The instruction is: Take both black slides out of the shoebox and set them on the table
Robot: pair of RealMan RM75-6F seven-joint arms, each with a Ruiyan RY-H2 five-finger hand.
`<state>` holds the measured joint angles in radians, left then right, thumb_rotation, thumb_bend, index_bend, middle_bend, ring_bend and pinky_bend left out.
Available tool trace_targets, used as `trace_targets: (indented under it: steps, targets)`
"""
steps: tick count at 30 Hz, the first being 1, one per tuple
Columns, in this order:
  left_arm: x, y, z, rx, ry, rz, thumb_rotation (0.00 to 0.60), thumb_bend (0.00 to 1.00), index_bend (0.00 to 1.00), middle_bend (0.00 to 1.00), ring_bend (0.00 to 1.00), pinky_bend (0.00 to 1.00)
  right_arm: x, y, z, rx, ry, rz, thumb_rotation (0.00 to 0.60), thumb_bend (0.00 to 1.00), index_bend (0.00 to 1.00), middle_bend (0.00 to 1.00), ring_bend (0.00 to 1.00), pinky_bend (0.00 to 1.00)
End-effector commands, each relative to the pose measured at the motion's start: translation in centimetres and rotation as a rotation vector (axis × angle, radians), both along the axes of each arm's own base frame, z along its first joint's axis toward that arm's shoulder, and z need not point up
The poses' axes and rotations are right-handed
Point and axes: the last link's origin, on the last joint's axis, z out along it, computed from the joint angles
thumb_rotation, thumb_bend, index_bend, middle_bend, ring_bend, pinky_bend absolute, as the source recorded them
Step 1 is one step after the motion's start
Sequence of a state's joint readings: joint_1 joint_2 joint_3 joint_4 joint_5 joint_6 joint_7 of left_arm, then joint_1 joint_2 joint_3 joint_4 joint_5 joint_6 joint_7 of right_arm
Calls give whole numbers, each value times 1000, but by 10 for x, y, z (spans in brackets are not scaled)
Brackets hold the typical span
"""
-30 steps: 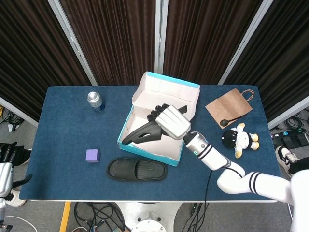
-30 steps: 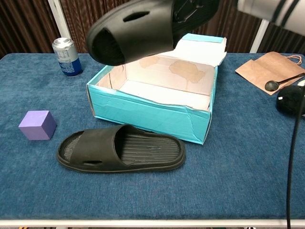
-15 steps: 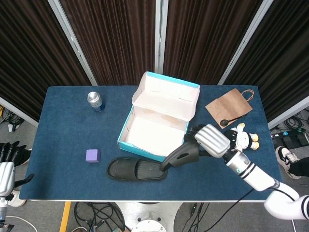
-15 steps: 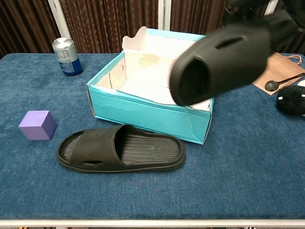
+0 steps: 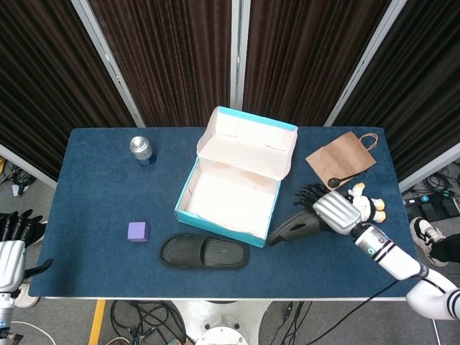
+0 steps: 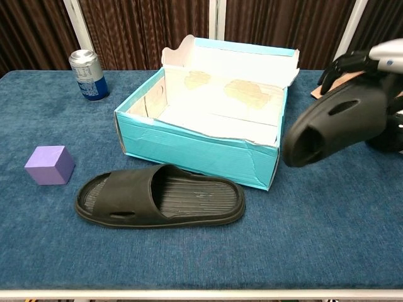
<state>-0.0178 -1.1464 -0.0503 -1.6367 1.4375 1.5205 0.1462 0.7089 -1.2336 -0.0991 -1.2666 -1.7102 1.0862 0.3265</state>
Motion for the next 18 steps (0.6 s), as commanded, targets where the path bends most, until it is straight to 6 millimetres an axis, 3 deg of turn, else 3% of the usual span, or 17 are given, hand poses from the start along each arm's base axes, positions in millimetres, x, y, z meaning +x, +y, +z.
trace_targets:
  steps: [1, 3, 10, 15, 18]
  targets:
    - [0, -1, 0, 2, 0, 2, 600, 0, 174, 74, 3, 22, -6, -10, -10, -43, 141, -3, 600, 46, 0, 0, 0, 0]
    - [0, -1, 0, 2, -1, 4, 600, 0, 174, 74, 3, 22, -3, -16, -11, -72, 179, -3, 600, 0, 0, 0, 0, 0]
    - [-1, 1, 1, 4, -4, 2, 600, 0, 174, 74, 3, 22, 8, -28, 8, -172, 281, 16, 600, 0, 0, 0, 0, 0]
    - [-3, 2, 0, 6, -6, 2, 600, 0, 174, 74, 3, 22, 15, -18, 33, -225, 123, -47, 600, 0, 0, 4, 0, 0]
    - [-3, 3, -1, 7, -12, -3, 600, 0, 174, 74, 3, 22, 5, 0, 51, -300, -24, -102, 600, 69, 24, 112, 32, 79]
